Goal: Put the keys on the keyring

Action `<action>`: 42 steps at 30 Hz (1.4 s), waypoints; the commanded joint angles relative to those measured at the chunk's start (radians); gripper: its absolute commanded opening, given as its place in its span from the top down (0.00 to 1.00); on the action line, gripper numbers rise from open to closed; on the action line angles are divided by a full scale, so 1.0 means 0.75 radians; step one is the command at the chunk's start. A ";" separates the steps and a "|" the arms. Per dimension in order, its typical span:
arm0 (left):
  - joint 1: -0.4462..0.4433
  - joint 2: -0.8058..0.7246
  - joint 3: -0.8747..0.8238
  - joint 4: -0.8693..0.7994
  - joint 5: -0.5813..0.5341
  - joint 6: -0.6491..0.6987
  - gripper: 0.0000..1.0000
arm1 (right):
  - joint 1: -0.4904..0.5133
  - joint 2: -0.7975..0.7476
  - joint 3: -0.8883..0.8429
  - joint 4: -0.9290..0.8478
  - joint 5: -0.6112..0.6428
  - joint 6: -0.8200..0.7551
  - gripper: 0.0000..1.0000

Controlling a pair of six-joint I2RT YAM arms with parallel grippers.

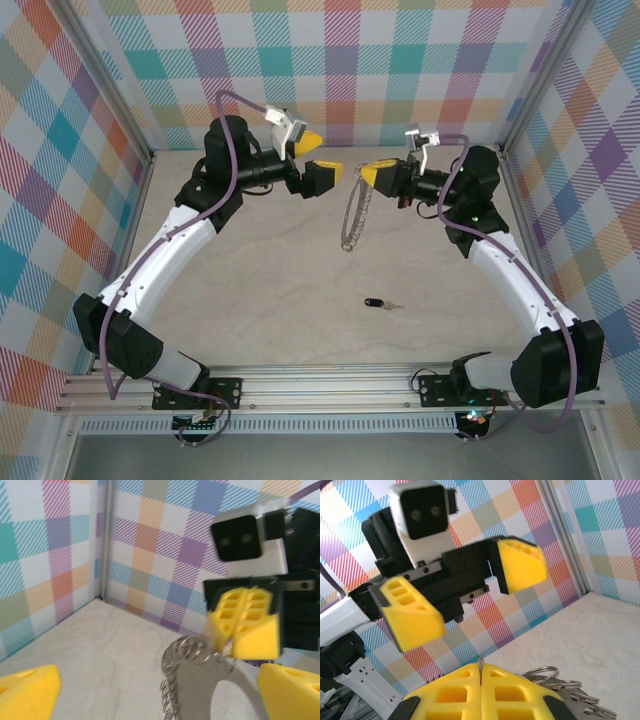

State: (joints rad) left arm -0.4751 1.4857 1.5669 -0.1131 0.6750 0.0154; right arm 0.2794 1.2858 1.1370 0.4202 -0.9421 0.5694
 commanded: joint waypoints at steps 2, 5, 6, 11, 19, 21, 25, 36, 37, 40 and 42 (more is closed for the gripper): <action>0.009 0.029 0.162 -0.117 -0.081 0.032 0.00 | 0.006 0.012 0.063 0.197 0.027 0.027 1.00; 0.014 0.039 0.158 -0.053 -0.096 -0.004 0.00 | 0.006 0.014 0.049 0.292 0.055 0.069 1.00; 0.019 0.045 0.153 -0.021 -0.100 -0.035 0.00 | 0.004 0.015 0.044 0.336 0.064 0.079 1.00; 0.050 0.123 0.213 0.053 0.002 -0.227 0.00 | 0.006 0.025 -0.013 0.523 0.135 0.165 1.00; 0.051 0.136 0.211 0.164 0.048 -0.434 0.00 | 0.006 0.103 -0.046 0.786 0.195 0.339 1.00; 0.051 0.129 0.200 0.191 0.082 -0.483 0.03 | 0.006 0.135 -0.037 0.829 0.209 0.385 1.00; 0.051 0.103 0.146 0.259 0.132 -0.556 0.15 | 0.006 0.218 -0.011 0.937 0.234 0.507 1.00; 0.051 0.095 0.054 0.314 0.200 -0.591 0.56 | 0.006 0.431 0.015 1.250 0.288 0.811 1.00; 0.051 0.098 0.050 0.312 0.203 -0.588 0.56 | 0.007 0.444 0.018 1.269 0.290 0.828 1.00; 0.051 0.105 0.048 0.309 0.213 -0.583 0.57 | 0.007 0.471 0.022 1.308 0.283 0.860 1.00; 0.051 0.113 0.052 0.311 0.221 -0.583 0.58 | 0.006 0.472 0.019 1.307 0.277 0.861 1.00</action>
State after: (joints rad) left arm -0.4431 1.5871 1.6123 0.0834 0.8108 -0.4198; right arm 0.2794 1.6489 1.1091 1.2766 -0.7479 1.1683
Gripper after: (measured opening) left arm 0.423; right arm 0.049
